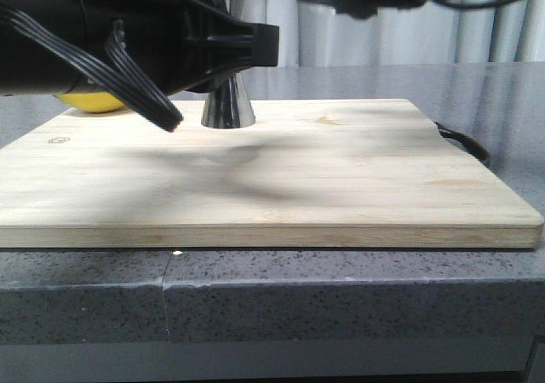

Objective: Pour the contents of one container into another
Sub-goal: 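Lift the beaker with the right gripper over the jigger's upper cup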

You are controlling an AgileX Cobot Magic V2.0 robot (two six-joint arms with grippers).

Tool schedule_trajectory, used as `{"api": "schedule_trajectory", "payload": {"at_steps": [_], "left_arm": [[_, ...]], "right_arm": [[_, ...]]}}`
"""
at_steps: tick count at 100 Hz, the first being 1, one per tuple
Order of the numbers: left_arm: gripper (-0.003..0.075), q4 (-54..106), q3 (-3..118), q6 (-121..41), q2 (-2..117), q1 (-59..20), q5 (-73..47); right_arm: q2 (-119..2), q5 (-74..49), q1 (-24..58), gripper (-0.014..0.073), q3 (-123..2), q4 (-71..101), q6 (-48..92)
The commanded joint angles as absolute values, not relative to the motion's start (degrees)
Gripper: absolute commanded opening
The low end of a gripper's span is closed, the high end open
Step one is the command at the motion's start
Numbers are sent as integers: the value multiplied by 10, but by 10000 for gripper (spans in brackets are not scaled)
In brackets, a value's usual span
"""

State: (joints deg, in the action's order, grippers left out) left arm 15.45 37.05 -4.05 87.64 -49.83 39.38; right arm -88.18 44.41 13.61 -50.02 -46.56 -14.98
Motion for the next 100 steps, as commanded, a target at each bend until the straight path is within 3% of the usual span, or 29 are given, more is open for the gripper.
{"api": "schedule_trajectory", "payload": {"at_steps": [1,100], "left_arm": [[-19,143,385,-28,852,-502,442],[-19,17,385,62,853,-504,442]], "right_arm": [[-840,471,135,233,-530,-476,-151],[-783,491,146,233,-545,-638,-132]]}}
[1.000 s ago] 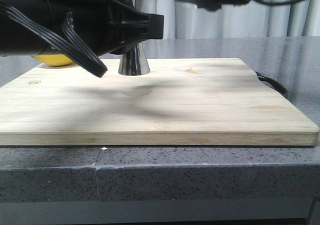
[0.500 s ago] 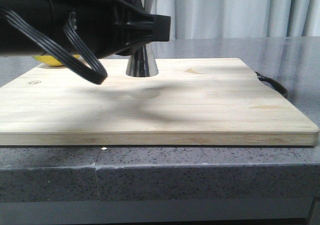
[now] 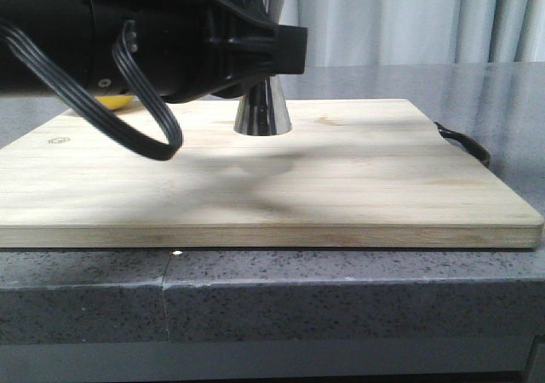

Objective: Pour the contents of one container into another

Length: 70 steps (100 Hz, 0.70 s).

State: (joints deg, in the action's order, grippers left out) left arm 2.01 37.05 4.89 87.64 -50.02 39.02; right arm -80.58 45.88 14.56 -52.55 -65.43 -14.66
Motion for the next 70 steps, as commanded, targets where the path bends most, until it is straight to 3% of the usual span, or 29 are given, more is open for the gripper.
{"api": "schedule_trajectory", "payload": {"at_steps": [1,70], "left_arm": [[-19,17,385,64,853,-504,442],[-19,-26,385,96,853,-504,442]], "right_arm": [[-783,491,146,233,-545,-638,-131],[-783,481,146,233,-546,-642,-8]]}}
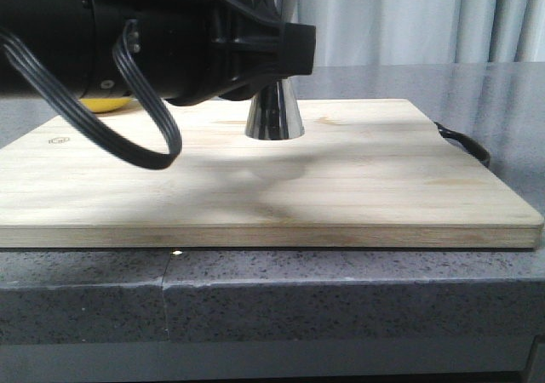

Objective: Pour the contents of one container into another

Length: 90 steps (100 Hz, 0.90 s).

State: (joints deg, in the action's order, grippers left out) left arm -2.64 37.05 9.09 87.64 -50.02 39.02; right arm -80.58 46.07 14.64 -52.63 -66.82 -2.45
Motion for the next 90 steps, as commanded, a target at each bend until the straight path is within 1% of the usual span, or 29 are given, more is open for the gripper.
{"api": "schedule_trajectory", "payload": {"at_steps": [1,43,90], "left_arm": [[-19,-26,385,96,853,-504,442],[-20,-26,385,96,853,-504,442],[-19,-26,385,96,853,-504,442]], "right_arm": [[-783,481,146,233,-546,-642,-8],[-783,467,146,233,-574,-670,0],[-783,462,146,233,-576,-697,0]]}}
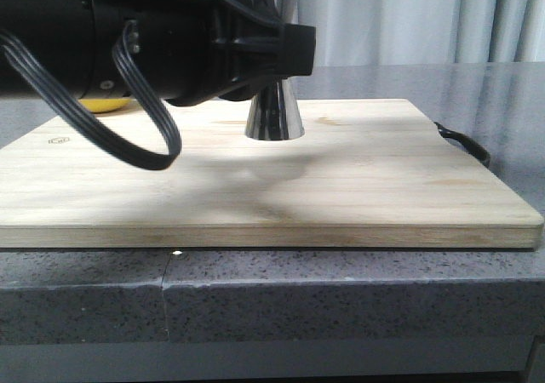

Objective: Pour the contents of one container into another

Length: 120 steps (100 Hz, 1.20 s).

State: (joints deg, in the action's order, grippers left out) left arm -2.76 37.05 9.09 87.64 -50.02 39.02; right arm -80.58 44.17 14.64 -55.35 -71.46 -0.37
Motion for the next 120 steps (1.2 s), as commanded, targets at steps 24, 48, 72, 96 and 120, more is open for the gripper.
{"api": "schedule_trajectory", "payload": {"at_steps": [24,48,72,96,120], "left_arm": [[-20,-26,385,96,853,-504,442],[-20,-24,385,94,853,-504,442],[-19,-19,385,94,853,-503,442],[-20,-19,385,94,853,-503,442],[-20,-19,385,94,853,-503,441]], "right_arm": [[-783,464,146,233,-577,-705,0],[-775,464,146,233,-577,-712,0],[-772,461,146,233,-578,-728,0],[-770,455,146,233,-578,-735,0],[-770,449,146,233,-578,-752,0]]}}
